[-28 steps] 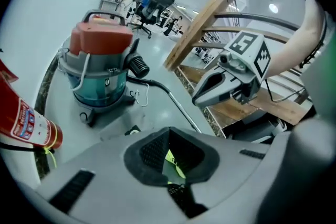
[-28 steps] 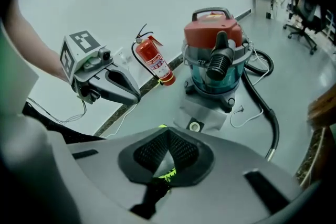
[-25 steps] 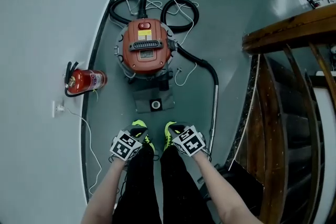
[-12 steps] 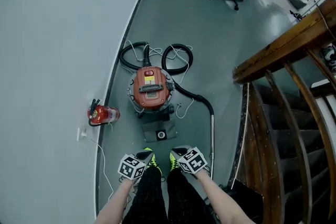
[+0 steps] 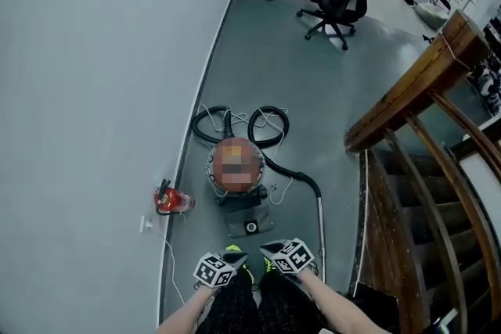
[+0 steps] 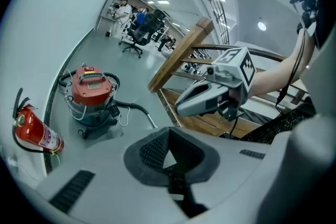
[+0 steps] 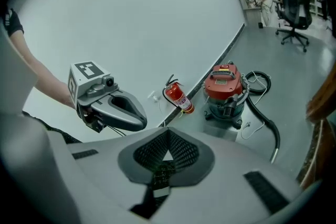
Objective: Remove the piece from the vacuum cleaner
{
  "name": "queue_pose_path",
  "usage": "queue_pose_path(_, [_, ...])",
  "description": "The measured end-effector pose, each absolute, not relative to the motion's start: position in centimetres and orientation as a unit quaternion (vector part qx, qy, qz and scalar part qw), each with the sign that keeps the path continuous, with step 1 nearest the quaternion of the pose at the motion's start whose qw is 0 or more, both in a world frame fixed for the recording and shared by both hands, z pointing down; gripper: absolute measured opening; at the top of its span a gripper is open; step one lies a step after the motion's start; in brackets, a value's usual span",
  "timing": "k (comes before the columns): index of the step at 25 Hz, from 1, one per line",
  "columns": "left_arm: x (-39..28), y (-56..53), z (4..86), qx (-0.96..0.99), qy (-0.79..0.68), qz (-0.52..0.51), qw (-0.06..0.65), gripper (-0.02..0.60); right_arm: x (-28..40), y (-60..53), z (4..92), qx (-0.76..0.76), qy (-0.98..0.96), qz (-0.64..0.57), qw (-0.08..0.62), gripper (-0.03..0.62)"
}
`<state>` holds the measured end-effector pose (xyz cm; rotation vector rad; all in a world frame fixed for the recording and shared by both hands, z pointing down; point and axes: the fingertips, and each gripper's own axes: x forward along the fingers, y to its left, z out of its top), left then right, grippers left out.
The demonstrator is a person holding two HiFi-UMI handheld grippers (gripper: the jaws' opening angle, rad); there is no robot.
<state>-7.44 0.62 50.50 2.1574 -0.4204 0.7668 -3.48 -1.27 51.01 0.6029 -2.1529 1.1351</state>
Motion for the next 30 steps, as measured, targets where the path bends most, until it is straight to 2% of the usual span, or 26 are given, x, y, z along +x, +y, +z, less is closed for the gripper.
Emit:
queue_pose_path(8, [-8.2, -1.6, 46.0, 0.870, -0.189, 0.289, 0.352, 0.011, -4.0, -1.6, 47.4, 0.226, -0.822, 0.434, 0.293, 0.014])
queue_pose_path(17, [-9.9, -4.6, 42.8, 0.875, -0.219, 0.244, 0.358, 0.010, -4.6, -3.7, 44.2, 0.255, -0.825, 0.429, 0.266, 0.014])
queue_pose_path(30, [-9.4, 0.3, 40.5, 0.874, -0.232, 0.202, 0.376, 0.009, -4.3, -2.2, 42.5, 0.281, -0.825, 0.434, 0.228, 0.014])
